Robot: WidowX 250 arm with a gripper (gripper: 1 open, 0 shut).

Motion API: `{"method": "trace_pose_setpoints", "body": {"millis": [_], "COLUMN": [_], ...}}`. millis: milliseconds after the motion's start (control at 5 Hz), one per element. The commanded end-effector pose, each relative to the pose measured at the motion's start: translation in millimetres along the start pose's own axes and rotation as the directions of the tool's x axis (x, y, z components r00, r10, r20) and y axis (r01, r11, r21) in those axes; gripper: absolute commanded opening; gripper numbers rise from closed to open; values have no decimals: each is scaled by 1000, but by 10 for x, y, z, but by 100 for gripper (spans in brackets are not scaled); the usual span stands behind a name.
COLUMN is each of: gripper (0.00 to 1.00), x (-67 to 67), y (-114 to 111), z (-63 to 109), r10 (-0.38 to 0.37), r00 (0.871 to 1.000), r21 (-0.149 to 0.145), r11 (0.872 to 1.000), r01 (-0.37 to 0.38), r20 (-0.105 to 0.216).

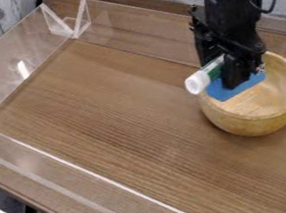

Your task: Remove the green marker from inside the brown bowl and put it on the table

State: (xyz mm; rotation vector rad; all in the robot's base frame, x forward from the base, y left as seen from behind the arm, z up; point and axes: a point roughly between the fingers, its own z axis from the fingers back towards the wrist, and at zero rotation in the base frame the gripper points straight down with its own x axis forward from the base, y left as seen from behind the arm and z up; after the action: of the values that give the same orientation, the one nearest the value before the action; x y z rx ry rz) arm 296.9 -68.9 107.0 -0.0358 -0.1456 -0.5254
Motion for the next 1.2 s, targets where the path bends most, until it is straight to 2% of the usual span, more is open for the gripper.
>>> {"method": "trace_pose_setpoints", "body": {"millis": [0,1000], "gripper": [0,0], "x": [49,-4], "y": [41,85], "z": [201,221], "r10": [-14,-116], "r00": [997,990], "r21": [24,33], "r11": [1000,993], "r01": [12,114], "r20": [71,85]}}
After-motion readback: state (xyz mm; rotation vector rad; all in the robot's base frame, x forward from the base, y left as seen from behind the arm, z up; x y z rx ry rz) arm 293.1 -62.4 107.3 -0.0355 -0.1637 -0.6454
